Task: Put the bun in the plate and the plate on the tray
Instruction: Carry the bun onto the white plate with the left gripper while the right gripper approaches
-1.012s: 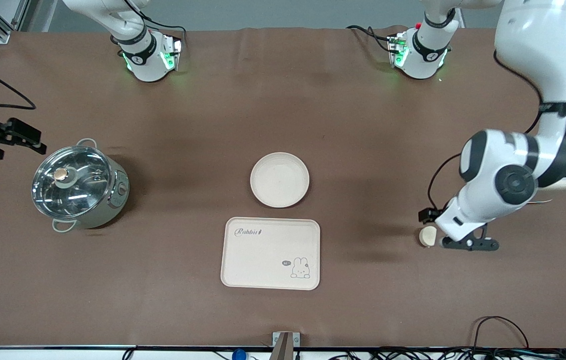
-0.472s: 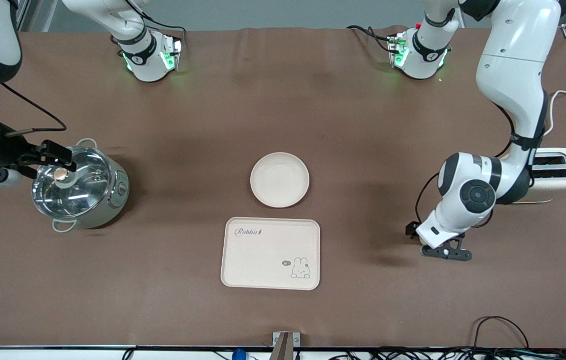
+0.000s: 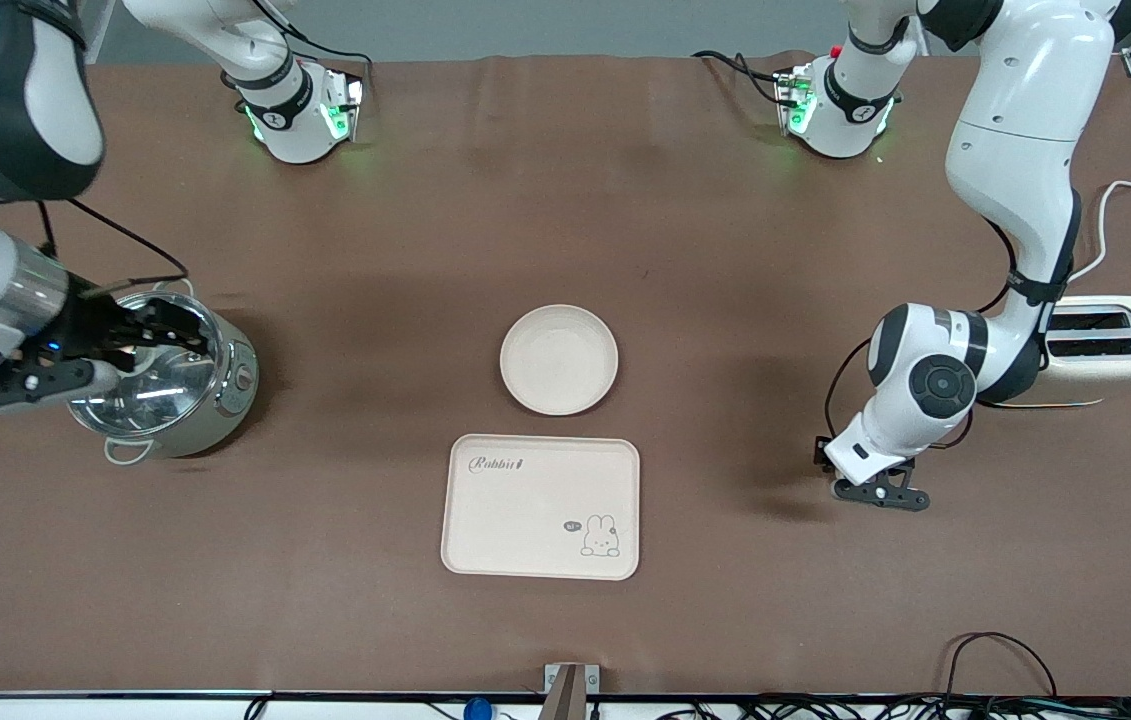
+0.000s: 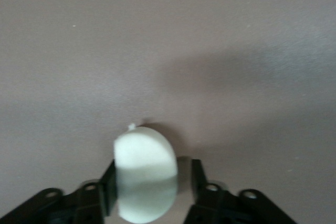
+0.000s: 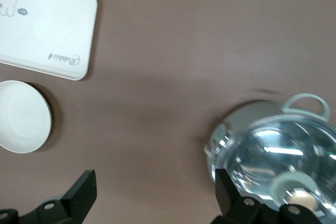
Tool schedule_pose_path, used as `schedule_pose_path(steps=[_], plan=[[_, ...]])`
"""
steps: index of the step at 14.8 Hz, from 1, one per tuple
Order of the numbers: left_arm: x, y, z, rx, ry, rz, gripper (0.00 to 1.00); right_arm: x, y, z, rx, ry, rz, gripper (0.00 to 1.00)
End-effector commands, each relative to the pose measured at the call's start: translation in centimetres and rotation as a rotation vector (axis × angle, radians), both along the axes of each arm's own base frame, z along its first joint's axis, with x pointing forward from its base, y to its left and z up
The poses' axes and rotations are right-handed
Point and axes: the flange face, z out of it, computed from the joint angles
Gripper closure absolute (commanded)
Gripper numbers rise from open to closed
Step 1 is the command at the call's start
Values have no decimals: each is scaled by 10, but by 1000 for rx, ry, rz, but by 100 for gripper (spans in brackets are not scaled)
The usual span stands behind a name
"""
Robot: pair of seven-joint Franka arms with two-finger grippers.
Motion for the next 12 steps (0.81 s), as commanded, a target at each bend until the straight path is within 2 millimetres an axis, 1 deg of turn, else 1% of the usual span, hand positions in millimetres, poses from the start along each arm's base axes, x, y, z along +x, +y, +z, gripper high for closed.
schedule_pose_path(steps=[1, 2, 3, 4, 5, 6, 7, 8, 9, 11, 12], plan=[[1, 9, 1, 6, -13, -51, 75, 14, 21, -30, 8, 13, 17, 1], [1, 8, 4, 6, -15, -58, 86, 19, 29, -37, 16, 9, 19, 1], [1, 1, 7, 0, -22, -56, 87, 22, 39, -45, 31, 16, 25, 1], [1, -15, 16, -15, -32, -74, 87, 24, 47, -53, 49, 29, 27, 1], [1, -34, 33, -37, -50, -91, 87, 26, 52, -62, 60, 41, 28, 1], [-4, -66, 44, -61, -37, -115, 87, 28, 55, -64, 60, 42, 33, 1], [-7, -88, 55, -75, -21, -86, 87, 28, 58, -66, 61, 45, 35, 1], [-12, -111, 57, -81, -7, -20, 87, 29, 59, -71, 60, 52, 36, 1], [-19, -136, 60, -86, -7, 39, 87, 28, 65, -74, 58, 56, 45, 2], [-44, -200, 64, -101, 3, 123, 87, 26, 83, -79, 54, 58, 71, 3], [-58, -229, 64, -110, 3, 167, 87, 25, 88, -82, 53, 61, 77, 3]])
